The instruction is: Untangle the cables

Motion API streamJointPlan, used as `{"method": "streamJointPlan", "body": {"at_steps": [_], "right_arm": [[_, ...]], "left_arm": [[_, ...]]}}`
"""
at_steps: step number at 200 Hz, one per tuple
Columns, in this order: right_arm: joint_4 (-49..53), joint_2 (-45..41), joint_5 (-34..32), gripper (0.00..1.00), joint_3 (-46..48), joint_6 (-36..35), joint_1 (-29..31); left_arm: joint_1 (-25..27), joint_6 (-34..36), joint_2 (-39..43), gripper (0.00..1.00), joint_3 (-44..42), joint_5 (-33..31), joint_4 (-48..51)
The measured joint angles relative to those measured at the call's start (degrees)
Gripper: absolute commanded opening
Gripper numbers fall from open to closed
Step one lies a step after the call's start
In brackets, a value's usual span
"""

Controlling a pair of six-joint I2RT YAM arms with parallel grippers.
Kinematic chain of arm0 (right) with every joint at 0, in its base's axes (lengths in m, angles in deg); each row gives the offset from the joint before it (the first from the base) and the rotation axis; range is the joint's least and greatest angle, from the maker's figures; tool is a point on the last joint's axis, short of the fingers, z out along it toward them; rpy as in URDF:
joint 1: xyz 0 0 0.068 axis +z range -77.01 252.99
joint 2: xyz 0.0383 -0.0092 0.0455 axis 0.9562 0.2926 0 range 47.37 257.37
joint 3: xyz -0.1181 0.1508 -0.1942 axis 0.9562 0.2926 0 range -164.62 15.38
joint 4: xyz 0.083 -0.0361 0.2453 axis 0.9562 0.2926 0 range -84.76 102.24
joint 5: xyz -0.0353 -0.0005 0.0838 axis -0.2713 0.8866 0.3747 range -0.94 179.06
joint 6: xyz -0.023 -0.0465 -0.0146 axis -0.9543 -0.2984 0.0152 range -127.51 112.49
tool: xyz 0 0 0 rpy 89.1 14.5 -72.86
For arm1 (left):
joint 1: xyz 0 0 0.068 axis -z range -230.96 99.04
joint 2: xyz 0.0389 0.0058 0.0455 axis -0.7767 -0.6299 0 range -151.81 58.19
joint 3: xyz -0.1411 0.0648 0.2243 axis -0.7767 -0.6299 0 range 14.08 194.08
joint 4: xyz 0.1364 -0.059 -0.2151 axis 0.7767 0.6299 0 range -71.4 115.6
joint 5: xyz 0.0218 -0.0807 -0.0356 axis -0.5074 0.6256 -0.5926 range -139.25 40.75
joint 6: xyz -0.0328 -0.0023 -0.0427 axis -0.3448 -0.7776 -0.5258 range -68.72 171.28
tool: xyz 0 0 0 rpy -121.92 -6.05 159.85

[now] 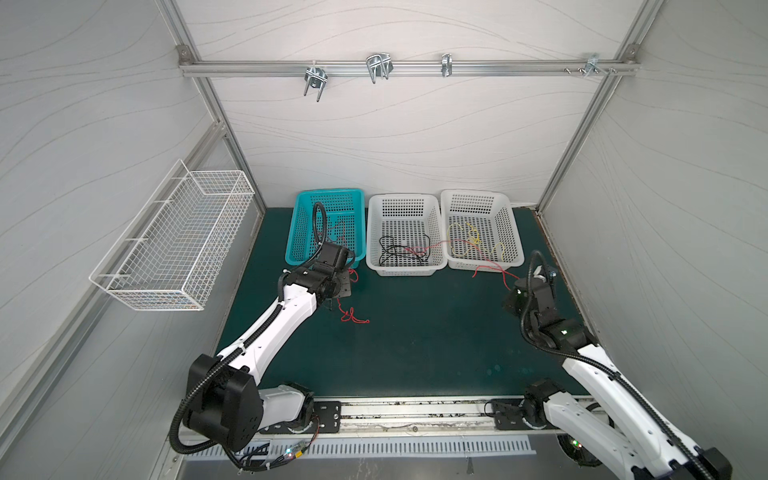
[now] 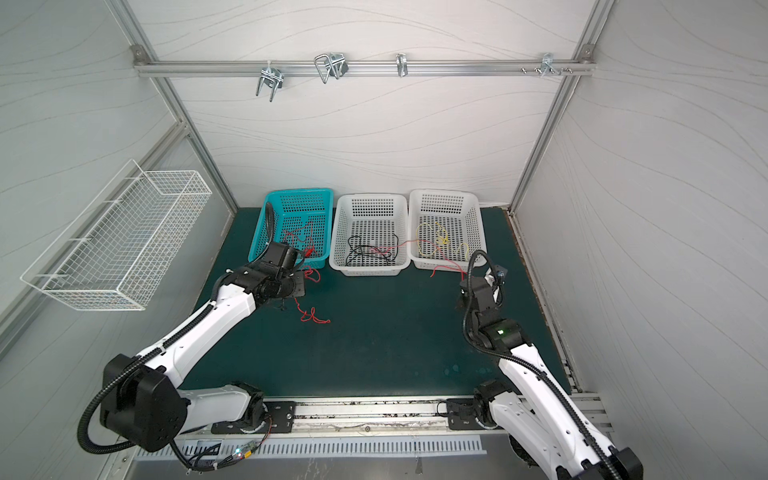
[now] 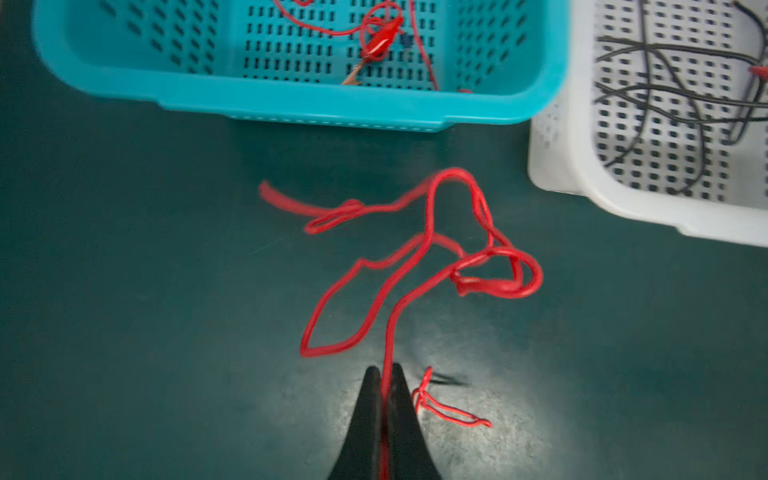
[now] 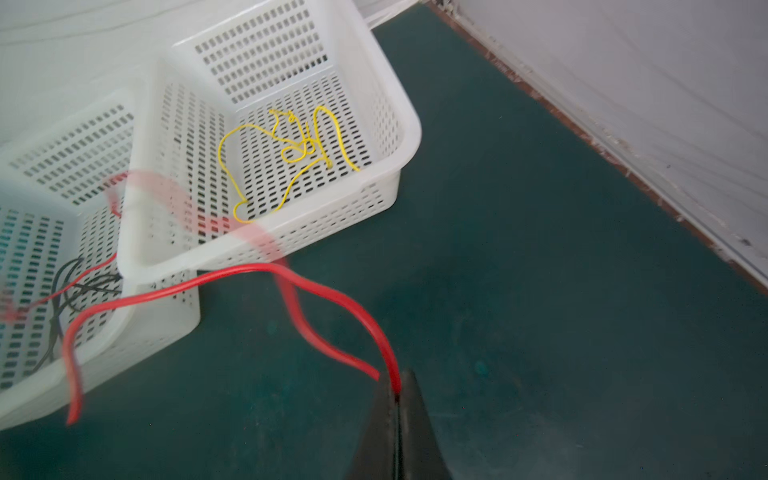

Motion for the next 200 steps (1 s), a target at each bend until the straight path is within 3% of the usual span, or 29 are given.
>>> {"method": "streamJointPlan", "body": {"at_steps": [56,104,148,200], "right_arm": [[2.1,-3.0,-0.4,0.0,-2.1,-4.5,-3.8],[-7.6,-5.2,12.2,0.0,-0.1,-10.1,-4.0],[-20.5,-4.7,23.8,0.0,0.8,-11.3,-4.0],[-32.4,3.0,29.1,0.0,-3.1,-12.9,-2.6]], "left_arm": [[-1.5,-1.2,1.9,0.0,-0.8,-2.0,0.9],[-1.7,-0.3,8.5,0.0,-5.2,3.8,-4.2],[-1.5,1.6,11.3,0.0,-7.2,12.8,-10.3],[4.9,5.0,8.7,0.0,-7.6,18.6,-14.0]]}}
